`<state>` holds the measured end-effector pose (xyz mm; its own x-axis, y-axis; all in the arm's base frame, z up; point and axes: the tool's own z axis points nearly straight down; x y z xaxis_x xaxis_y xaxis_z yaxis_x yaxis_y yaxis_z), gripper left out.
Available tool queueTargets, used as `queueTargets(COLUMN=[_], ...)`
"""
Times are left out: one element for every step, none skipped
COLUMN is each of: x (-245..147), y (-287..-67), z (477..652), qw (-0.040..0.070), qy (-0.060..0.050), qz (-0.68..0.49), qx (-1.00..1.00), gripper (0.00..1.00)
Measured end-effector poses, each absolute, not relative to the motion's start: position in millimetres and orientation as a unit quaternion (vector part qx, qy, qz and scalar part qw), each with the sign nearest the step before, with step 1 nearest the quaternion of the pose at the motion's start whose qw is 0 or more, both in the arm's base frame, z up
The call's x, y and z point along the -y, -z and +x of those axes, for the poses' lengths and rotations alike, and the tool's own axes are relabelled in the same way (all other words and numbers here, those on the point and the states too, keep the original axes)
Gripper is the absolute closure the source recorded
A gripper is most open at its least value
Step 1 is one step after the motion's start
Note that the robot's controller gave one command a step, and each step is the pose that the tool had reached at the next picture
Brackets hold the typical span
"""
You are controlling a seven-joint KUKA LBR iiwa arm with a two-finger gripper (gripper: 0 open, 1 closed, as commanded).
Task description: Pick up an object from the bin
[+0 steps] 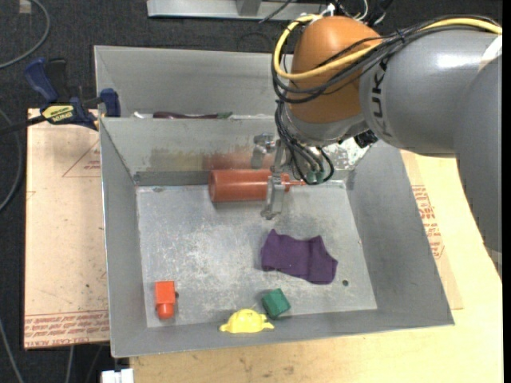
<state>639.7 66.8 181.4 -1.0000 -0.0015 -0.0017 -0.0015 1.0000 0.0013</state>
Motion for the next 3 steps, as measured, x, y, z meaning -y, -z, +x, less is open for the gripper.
queueTargets(x=[-63.1, -34.1, 17.3], y=[-169.2, -132.3, -133.3], z=[644.2, 600.9, 570.9], qw=[0.003, 0.002, 0.000], qy=[-0.001, -0.001, -0.002], qz=[-0.039, -0.109, -0.124], qx=[-0.999, -0.994, -0.992], gripper=[0.00, 0.00, 0.00])
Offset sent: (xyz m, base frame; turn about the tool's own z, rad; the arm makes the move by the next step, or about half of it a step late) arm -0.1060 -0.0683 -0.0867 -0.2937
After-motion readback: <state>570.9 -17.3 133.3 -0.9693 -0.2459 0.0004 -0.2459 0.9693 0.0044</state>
